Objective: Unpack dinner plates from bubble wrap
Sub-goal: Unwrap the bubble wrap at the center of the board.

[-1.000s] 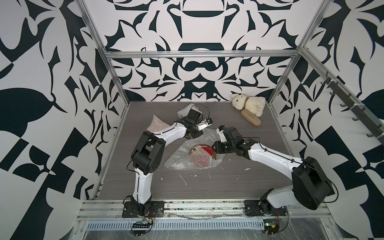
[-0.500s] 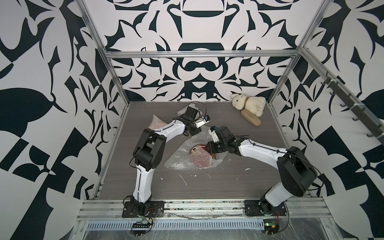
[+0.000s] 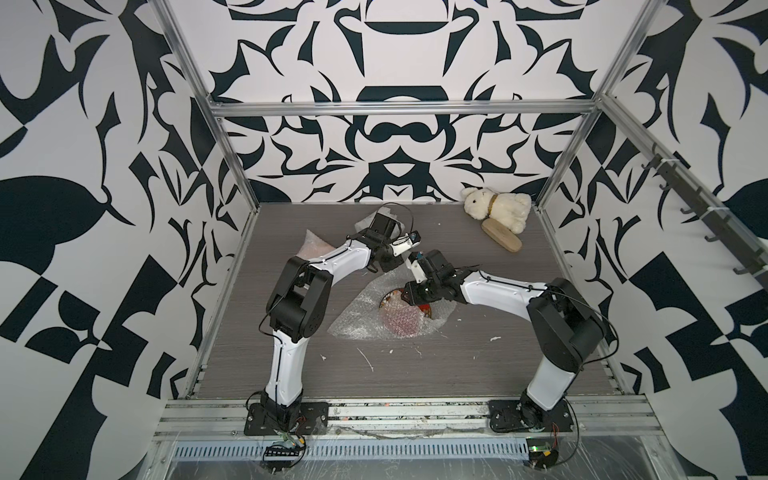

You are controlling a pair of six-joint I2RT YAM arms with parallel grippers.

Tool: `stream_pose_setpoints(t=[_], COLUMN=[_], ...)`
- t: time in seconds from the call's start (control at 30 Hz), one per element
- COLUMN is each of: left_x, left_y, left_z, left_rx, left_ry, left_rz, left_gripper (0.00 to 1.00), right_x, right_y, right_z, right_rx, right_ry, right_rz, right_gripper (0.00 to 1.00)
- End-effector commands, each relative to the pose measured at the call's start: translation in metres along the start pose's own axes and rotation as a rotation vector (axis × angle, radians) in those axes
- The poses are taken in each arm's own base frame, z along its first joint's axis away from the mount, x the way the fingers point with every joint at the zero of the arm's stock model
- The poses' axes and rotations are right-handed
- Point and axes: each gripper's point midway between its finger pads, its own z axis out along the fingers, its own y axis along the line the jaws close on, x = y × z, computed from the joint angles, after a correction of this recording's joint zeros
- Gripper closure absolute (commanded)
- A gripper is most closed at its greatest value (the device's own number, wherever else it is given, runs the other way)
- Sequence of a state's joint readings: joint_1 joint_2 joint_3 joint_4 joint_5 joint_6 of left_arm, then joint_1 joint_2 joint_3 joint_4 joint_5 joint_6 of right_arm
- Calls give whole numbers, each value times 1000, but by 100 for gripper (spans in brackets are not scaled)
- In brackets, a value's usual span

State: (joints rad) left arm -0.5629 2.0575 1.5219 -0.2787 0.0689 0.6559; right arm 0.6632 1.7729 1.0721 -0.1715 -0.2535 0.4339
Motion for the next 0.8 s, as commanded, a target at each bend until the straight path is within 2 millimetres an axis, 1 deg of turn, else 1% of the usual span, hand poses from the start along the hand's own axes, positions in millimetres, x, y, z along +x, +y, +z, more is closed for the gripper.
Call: stream_pose_setpoints(t=[0.0, 0.1, 0.2, 0.27, 0.3, 0.33, 0.43, 0.5, 0.77], left_x=[2, 1, 1, 1, 1, 2, 2, 3, 2], left_y=[-3, -3, -3, -3, -3, -3, -4, -4, -4], left_z=[2, 1, 1, 2, 1, 2, 2, 2, 3], left_rx=[33, 33, 34, 34, 33, 35, 37, 37, 39], left_ry=[10, 10, 11, 11, 11, 12, 16, 16, 14], left_rz=[4, 4, 4, 2, 3, 2, 0, 1, -3], left_gripper=[100, 100, 100, 100, 100, 100, 100, 100, 100], right_x=[-9, -7, -5, -5, -4, -4, -4, -3, 0], right_y=[11, 10, 12, 14, 16, 17, 21, 22, 22], right_z=[-3, 1, 3, 2, 2, 1, -4, -8, -12], right_rx=[-21, -20, -36, -47, -52, -60, -75, -81, -83], right_ry=[-6, 2, 15, 17, 17, 18, 10, 4, 5], right_rz=[-31, -29, -28, -30, -31, -33, -40, -43, -44], right_gripper=[59, 59, 62, 68, 73, 81, 95, 100, 100])
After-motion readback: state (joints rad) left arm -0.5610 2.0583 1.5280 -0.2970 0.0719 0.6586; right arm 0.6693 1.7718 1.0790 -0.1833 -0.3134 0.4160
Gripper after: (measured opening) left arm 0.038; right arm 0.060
